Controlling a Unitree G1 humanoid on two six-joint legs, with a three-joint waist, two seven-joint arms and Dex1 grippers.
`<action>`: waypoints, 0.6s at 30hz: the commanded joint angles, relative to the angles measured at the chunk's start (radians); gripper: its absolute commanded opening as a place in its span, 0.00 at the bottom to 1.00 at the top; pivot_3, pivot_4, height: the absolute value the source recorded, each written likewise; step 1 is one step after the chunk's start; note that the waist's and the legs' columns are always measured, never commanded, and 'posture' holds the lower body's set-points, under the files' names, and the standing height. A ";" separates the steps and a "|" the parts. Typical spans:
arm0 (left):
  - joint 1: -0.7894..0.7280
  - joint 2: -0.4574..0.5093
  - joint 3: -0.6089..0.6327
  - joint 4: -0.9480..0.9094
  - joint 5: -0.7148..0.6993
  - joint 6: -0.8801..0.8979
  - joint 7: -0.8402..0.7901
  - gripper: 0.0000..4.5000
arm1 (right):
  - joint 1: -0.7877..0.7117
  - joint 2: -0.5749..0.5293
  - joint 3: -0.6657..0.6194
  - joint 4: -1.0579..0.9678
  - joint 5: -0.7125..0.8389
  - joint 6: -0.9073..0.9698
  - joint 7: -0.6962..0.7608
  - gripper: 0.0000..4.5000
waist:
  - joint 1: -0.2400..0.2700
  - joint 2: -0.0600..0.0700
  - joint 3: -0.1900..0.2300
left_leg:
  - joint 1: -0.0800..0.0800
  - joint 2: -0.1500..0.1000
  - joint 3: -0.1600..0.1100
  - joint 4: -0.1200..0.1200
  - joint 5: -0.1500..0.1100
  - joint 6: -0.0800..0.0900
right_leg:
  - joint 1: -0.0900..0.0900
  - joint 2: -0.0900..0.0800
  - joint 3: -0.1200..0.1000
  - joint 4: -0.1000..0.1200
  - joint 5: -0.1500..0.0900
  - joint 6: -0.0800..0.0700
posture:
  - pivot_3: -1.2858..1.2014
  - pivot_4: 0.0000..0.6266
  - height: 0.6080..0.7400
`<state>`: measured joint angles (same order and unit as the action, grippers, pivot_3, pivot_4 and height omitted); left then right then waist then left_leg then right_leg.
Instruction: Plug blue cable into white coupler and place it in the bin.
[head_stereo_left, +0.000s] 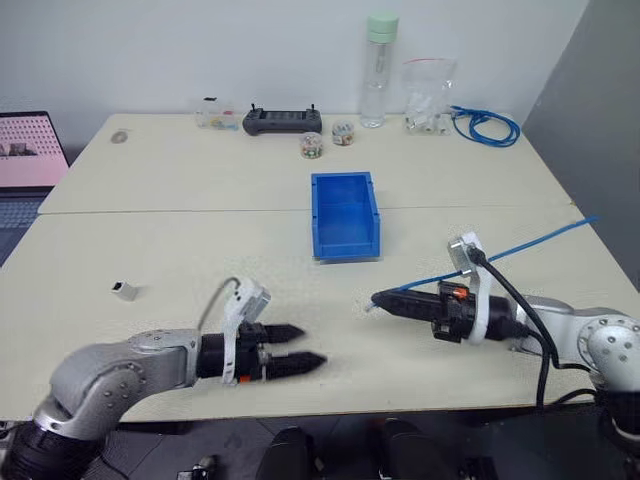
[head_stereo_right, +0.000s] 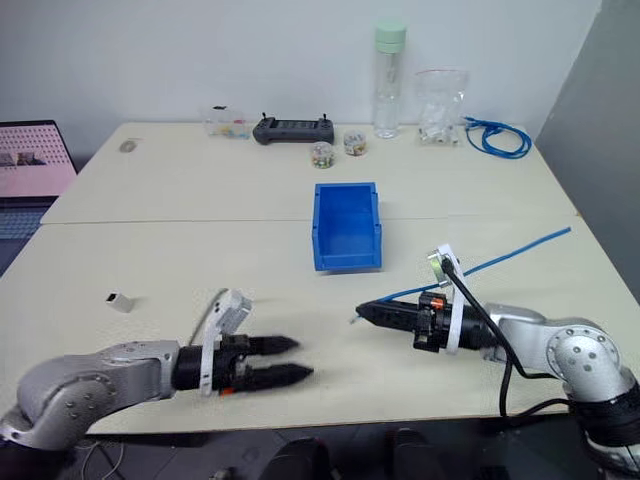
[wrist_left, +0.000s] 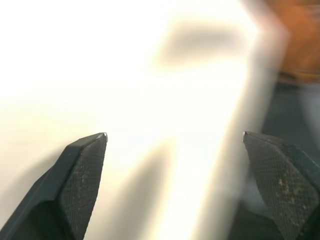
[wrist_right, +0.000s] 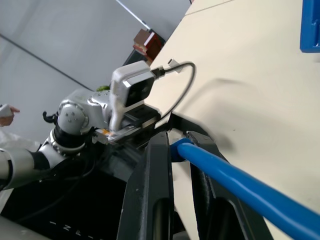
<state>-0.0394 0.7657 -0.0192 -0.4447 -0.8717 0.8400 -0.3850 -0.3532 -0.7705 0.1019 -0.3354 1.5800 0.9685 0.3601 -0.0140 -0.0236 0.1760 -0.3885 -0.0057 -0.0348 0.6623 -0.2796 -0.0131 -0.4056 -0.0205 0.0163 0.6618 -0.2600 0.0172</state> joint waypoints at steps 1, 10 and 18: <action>-0.023 -0.214 0.111 0.026 0.267 -0.113 0.439 0.99 | -0.071 0.028 0.003 0.041 -0.078 0.037 0.095 0.05 | 0.010 -0.001 0.000 | -0.001 0.000 0.000 0.000 0.000 0.000 | 0.000 0.000 0.000 0.000 0.002 -0.003 | 0.52 0.24 1.00; -0.178 -0.721 0.312 0.217 0.626 -0.302 1.100 0.99 | -0.200 0.088 0.012 0.137 -0.219 0.118 0.224 0.05 | 0.024 -0.003 -0.002 | -0.005 -0.002 -0.003 0.003 0.000 0.000 | -0.001 -0.002 -0.003 -0.001 0.006 0.000 | 0.52 0.24 1.00; -0.375 -0.736 0.504 0.584 0.659 -0.584 1.198 0.99 | -0.218 0.089 -0.018 0.139 -0.275 0.173 0.271 0.05 | 0.034 -0.005 -0.002 | -0.005 -0.002 -0.002 0.004 0.000 0.000 | -0.001 -0.002 -0.004 0.000 0.007 -0.001 | 0.52 0.24 1.00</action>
<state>-0.3854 0.0049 0.4331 0.0721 -0.2212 0.3326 0.7959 -0.5544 -0.6750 0.1267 -0.1728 1.3082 1.1267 0.6044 0.0196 -0.0286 0.1740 -0.3940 -0.0077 -0.0373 0.6662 -0.2796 -0.0130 -0.4066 -0.0220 0.0118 0.6620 -0.2526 0.0157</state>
